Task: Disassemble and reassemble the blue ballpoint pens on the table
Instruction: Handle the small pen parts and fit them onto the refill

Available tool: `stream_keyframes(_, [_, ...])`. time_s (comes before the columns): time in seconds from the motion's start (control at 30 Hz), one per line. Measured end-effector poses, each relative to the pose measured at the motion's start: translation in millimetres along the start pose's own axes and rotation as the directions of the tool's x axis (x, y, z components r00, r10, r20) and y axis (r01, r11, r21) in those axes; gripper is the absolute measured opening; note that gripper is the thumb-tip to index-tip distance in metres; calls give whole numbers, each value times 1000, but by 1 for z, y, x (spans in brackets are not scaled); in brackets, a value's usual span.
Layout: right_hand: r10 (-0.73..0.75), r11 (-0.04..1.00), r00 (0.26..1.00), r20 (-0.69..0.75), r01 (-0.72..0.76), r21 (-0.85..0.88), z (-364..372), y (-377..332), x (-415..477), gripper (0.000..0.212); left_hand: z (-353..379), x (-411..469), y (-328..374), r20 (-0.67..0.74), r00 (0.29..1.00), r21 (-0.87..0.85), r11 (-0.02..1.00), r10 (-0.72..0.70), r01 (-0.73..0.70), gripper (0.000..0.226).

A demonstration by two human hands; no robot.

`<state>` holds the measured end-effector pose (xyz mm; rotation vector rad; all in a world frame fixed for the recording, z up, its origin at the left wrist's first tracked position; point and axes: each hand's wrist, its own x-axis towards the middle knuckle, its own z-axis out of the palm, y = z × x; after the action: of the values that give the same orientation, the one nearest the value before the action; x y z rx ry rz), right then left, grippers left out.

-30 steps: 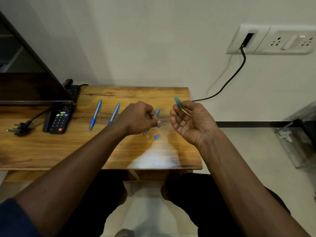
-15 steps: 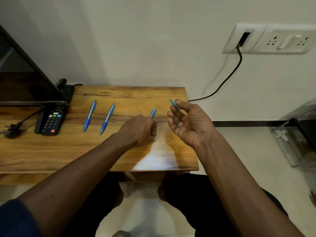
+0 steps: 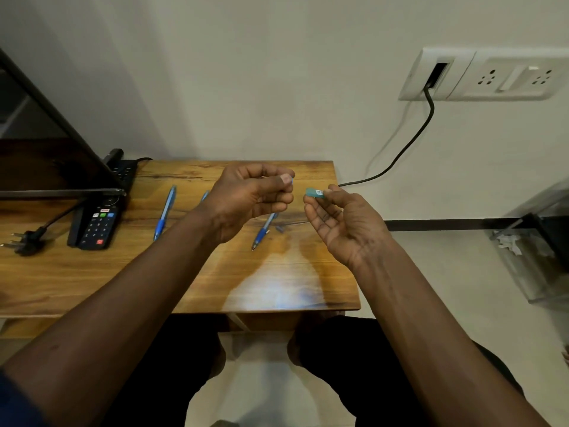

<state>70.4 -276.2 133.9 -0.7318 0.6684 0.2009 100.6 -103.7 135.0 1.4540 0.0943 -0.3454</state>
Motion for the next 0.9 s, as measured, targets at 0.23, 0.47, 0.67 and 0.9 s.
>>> stream_keyframes(0.23, [-11,1000,1000,3,11,-5,2,2,0,28,6,-3,2,60,998,26,1000,-8,7,11])
stream_keyframes(0.47, [-43,998,999,-5,43,-36,2,2,0,21,9,-4,4,56,998,110,994,-28,22,11])
stream_keyframes(0.67, [-60,996,998,-3,60,-59,3,3,-1,25,9,-4,4,44,998,139,989,-53,47,14])
stream_keyframes(0.9, [-147,979,989,-1,146,-141,3,3,-3,32,11,-3,4,35,995,159,983,-95,88,15])
